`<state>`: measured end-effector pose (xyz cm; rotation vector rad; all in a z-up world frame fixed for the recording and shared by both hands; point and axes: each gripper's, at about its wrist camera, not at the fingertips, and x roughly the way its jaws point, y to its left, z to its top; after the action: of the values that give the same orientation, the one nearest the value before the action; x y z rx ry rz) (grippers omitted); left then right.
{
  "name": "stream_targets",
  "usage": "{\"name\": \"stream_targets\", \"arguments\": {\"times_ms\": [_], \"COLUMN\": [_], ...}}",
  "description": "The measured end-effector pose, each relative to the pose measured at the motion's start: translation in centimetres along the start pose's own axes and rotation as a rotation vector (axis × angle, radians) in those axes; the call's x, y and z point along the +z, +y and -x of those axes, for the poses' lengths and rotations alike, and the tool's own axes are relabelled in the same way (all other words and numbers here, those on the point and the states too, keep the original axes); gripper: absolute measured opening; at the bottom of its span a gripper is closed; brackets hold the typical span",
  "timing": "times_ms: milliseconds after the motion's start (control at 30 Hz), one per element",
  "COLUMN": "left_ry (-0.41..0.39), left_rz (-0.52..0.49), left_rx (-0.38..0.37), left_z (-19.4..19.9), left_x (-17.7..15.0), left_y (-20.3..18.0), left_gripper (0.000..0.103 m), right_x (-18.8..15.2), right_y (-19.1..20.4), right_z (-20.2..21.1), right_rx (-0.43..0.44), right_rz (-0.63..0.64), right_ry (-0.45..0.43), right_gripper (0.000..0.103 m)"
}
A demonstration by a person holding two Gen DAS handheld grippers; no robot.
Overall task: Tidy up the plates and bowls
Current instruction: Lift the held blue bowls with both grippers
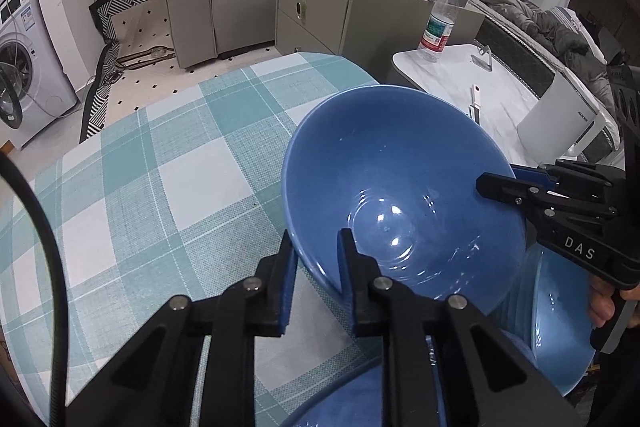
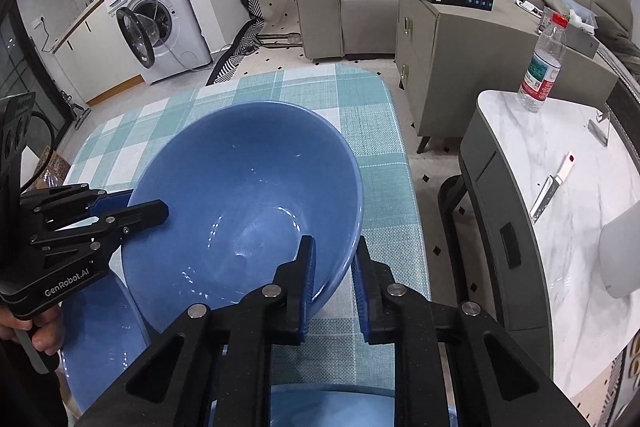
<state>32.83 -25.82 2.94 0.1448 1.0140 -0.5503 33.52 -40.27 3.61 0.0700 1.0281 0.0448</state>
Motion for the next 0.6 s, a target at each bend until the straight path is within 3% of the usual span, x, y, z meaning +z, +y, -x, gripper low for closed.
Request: {"name": "stream_targets", "arguments": {"times_ms": [600], "left_ry": [-0.065], "left_rz": [0.001], "left_rx": [-0.006], "left_z": [1.0], "left_x": [0.5], "left_y": [-0.6], "left_gripper": [0.017], "right_x": [0.0], "right_y": [-0.3], "right_z": [1.4], "right_rx": [-0.029], "right_rz": [-0.017], "right_ry": [-0.047], "right_gripper": [0.018]}}
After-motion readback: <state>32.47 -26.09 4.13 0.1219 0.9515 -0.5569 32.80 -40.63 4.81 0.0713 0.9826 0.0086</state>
